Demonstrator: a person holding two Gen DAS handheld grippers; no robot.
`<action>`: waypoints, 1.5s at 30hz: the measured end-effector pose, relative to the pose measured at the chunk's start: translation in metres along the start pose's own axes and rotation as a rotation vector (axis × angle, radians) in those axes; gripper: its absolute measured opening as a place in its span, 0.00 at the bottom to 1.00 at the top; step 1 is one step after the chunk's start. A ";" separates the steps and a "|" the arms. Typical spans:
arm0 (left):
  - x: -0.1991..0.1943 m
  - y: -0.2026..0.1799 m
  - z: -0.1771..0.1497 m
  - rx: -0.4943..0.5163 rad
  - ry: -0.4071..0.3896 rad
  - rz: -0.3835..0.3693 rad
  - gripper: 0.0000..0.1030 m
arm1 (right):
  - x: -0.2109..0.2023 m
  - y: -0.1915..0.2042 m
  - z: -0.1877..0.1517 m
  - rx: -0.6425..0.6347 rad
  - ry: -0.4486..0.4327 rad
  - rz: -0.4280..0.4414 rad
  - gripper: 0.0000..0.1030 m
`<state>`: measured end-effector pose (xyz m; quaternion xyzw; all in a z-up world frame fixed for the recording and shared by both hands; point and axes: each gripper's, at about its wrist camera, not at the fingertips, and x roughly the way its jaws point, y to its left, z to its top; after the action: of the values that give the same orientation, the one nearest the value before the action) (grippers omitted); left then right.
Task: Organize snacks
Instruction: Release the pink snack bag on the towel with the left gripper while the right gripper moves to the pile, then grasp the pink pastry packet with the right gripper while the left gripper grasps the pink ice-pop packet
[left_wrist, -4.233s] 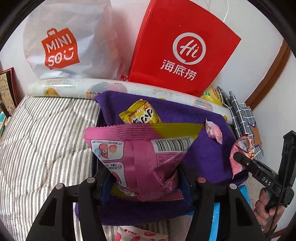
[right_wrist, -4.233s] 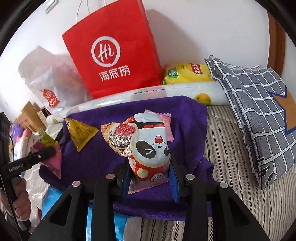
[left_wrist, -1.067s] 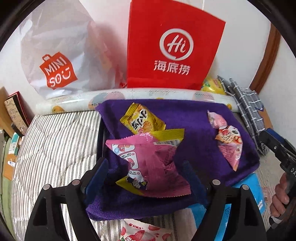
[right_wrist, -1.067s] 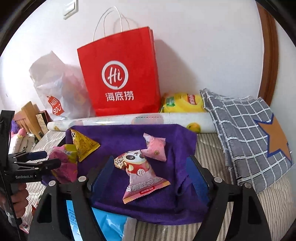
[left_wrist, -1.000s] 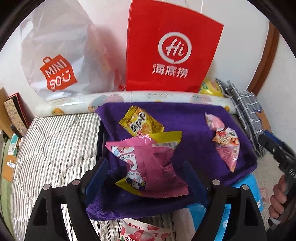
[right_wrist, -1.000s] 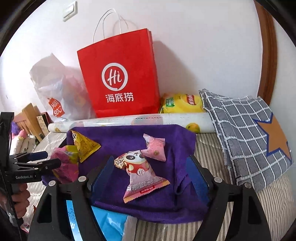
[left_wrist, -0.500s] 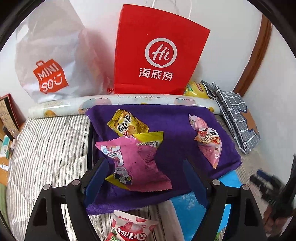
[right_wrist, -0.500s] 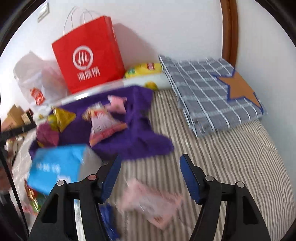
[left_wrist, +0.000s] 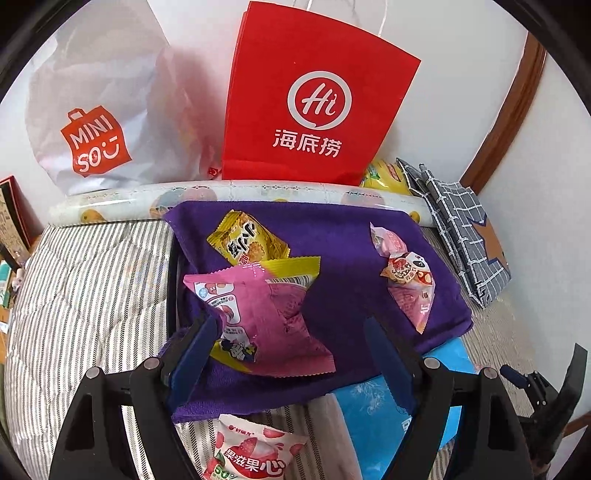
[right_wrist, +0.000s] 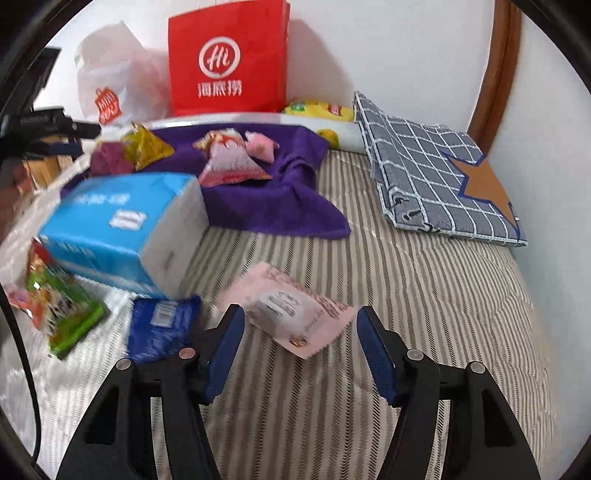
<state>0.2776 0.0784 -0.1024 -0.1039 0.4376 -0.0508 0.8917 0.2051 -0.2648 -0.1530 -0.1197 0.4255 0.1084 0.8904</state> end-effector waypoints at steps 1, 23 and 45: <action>0.000 -0.001 0.000 0.003 0.001 0.003 0.80 | 0.002 -0.001 0.001 0.005 0.003 0.002 0.62; -0.018 -0.003 0.002 0.007 -0.024 -0.043 0.80 | 0.009 -0.017 0.010 0.205 0.017 0.115 0.39; -0.060 0.009 -0.137 0.005 0.151 -0.107 0.79 | -0.056 0.018 -0.035 0.255 -0.051 0.142 0.39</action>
<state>0.1328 0.0785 -0.1399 -0.1208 0.4972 -0.1071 0.8525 0.1397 -0.2634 -0.1325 0.0273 0.4205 0.1193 0.8990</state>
